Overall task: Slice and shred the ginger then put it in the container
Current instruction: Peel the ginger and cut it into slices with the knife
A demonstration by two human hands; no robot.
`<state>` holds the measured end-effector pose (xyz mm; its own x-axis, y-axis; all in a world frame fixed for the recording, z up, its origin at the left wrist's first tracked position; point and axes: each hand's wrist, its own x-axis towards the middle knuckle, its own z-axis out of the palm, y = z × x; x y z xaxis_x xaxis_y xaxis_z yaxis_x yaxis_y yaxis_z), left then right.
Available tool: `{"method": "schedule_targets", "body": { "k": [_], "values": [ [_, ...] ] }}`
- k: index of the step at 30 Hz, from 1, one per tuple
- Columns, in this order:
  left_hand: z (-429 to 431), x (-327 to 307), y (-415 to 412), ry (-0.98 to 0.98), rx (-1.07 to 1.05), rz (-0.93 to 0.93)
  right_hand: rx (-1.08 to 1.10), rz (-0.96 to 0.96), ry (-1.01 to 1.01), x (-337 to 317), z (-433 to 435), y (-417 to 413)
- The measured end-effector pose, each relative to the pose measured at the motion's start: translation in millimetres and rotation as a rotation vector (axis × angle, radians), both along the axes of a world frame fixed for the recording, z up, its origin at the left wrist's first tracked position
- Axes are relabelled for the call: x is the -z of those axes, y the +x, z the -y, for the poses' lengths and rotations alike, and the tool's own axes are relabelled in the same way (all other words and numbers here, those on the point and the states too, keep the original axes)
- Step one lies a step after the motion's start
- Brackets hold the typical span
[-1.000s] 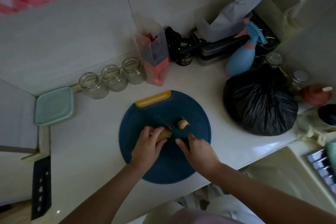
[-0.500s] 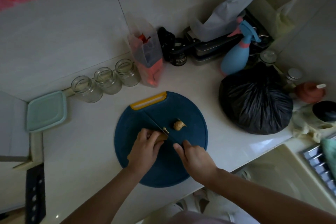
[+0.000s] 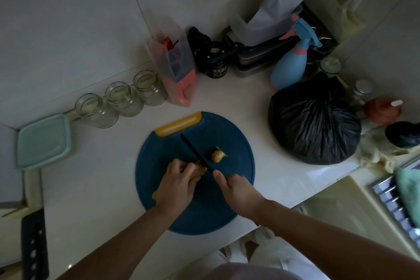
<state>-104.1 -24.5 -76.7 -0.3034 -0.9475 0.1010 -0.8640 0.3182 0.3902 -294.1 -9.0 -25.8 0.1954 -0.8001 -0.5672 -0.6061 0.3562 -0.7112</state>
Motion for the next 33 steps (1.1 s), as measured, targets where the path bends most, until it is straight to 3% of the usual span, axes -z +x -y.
{"method": "schedule_targets", "body": {
  "k": [11,20,33],
  "values": [
    [-2,0,0,0.013,-0.014,-0.061,-0.041,-0.069,0.016,12,13,16],
    [-4,-1,2,0.008,-0.047,-0.048,0.266,0.145,0.159,9,14,0],
    [-5,-2,1,-0.007,-0.032,-0.037,0.076,0.124,0.053,-5,6,-2]
  ]
}}
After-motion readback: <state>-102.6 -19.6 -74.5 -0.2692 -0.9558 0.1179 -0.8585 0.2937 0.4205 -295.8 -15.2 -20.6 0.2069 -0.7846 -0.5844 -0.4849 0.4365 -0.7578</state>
